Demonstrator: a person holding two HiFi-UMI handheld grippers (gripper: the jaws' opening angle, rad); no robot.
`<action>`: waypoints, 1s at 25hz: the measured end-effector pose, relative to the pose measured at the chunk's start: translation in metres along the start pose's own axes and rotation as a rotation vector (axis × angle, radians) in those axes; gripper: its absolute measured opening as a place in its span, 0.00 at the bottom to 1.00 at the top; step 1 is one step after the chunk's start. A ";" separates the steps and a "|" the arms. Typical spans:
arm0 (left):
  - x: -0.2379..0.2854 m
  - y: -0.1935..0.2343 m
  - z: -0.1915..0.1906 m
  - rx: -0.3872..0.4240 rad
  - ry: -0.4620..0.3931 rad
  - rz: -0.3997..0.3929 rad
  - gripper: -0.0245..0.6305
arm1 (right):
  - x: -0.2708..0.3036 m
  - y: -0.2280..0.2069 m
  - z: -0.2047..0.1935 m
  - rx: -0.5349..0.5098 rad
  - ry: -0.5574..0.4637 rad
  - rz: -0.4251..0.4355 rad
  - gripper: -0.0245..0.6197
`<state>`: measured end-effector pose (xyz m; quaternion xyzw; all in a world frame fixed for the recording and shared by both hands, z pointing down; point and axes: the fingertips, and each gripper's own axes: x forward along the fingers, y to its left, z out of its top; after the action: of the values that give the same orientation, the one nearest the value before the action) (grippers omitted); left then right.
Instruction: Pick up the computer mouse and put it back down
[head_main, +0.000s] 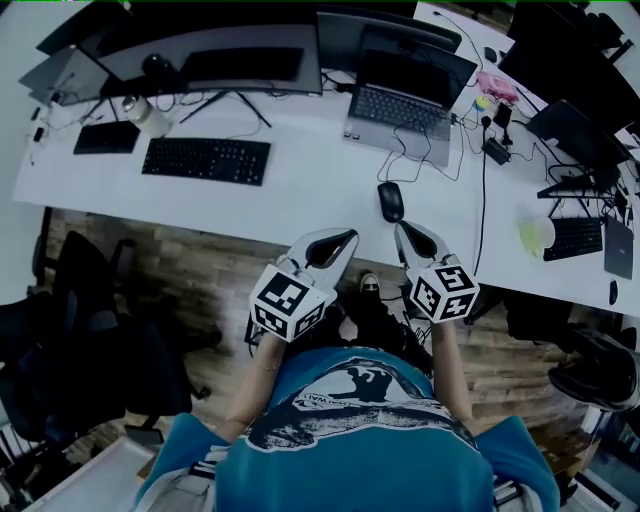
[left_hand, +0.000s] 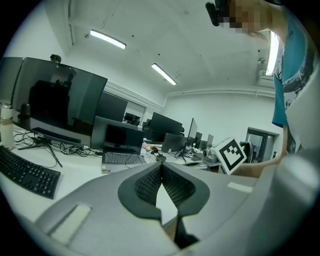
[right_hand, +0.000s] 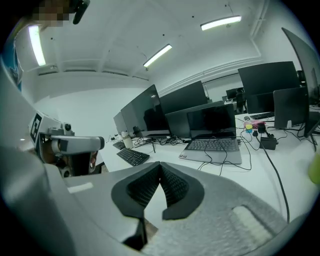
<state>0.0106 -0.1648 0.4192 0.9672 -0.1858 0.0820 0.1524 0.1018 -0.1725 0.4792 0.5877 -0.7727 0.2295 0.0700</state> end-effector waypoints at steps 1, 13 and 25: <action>0.004 0.001 0.002 0.000 -0.002 0.013 0.06 | 0.004 -0.009 -0.002 -0.005 0.011 -0.002 0.04; 0.016 0.008 0.008 -0.015 -0.010 0.161 0.06 | 0.081 -0.088 -0.068 -0.054 0.242 -0.065 0.27; 0.012 0.019 0.006 -0.033 -0.011 0.274 0.06 | 0.137 -0.118 -0.106 -0.101 0.398 -0.148 0.56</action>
<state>0.0149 -0.1877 0.4214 0.9306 -0.3182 0.0935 0.1549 0.1542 -0.2707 0.6566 0.5814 -0.7090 0.2961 0.2675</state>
